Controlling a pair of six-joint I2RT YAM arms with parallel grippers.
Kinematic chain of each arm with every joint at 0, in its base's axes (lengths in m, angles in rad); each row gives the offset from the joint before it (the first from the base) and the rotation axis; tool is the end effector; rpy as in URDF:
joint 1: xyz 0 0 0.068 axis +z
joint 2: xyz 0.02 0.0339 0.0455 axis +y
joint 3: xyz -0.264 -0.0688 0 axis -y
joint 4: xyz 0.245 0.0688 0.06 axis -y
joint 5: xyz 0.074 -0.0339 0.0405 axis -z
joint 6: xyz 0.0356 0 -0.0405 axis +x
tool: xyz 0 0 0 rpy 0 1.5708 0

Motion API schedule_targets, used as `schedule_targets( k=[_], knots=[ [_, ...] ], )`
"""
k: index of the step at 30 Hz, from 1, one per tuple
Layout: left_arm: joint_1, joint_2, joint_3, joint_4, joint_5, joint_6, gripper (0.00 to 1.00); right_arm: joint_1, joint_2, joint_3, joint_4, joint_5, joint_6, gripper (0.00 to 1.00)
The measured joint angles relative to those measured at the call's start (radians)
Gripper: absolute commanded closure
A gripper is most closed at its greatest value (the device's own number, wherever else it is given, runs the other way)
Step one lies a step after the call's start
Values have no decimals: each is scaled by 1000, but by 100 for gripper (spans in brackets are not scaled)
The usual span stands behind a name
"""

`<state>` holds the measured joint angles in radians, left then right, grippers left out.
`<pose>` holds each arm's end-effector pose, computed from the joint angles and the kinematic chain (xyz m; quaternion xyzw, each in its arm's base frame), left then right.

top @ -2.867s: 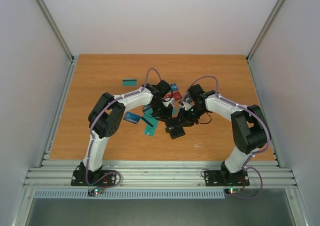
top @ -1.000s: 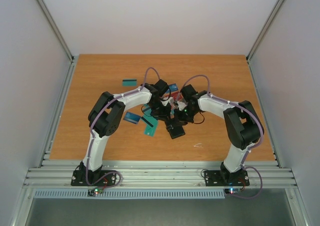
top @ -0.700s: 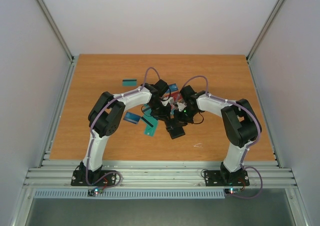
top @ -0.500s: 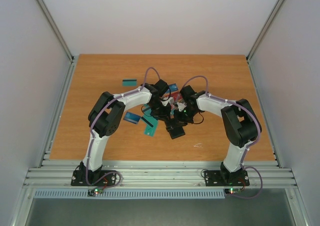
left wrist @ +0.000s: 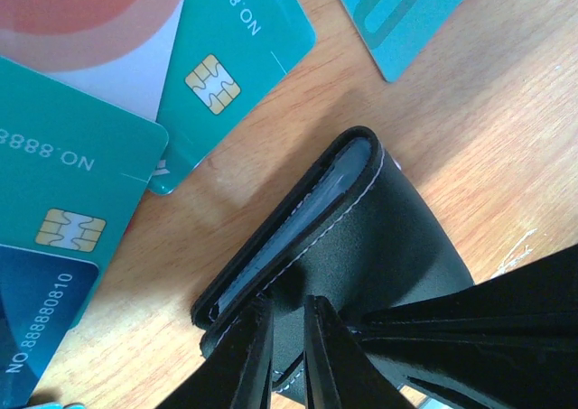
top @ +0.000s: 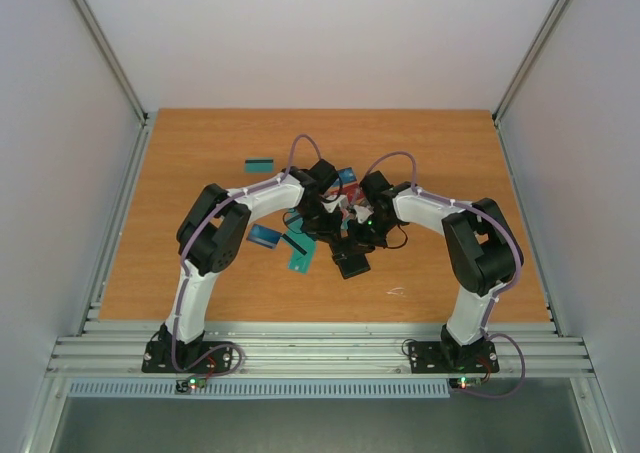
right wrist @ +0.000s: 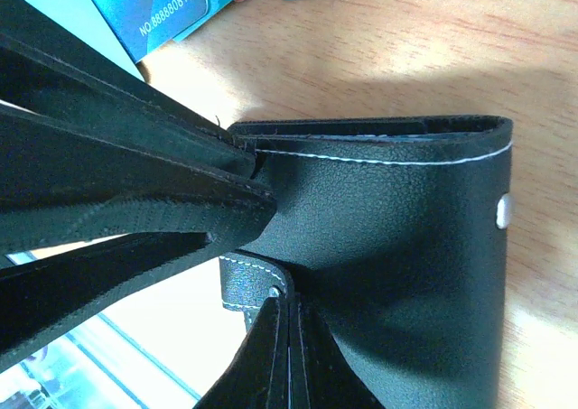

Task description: Put the credit cards into the card holder

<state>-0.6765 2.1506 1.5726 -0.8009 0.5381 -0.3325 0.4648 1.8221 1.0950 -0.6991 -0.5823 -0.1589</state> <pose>0.3181 -0.2788 0.1481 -0.1893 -0.9411 0.2763 0.0470 0.2804 0.1625 0.1485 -0.3129 0.9030 0.2935 0.0248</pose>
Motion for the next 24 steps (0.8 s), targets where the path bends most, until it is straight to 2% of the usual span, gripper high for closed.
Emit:
schedule_targets(
  k=[24],
  knots=[
    [-5,8,16,-18,-11,0,88,0,-20,4,-35,-1,13,99]
  ],
)
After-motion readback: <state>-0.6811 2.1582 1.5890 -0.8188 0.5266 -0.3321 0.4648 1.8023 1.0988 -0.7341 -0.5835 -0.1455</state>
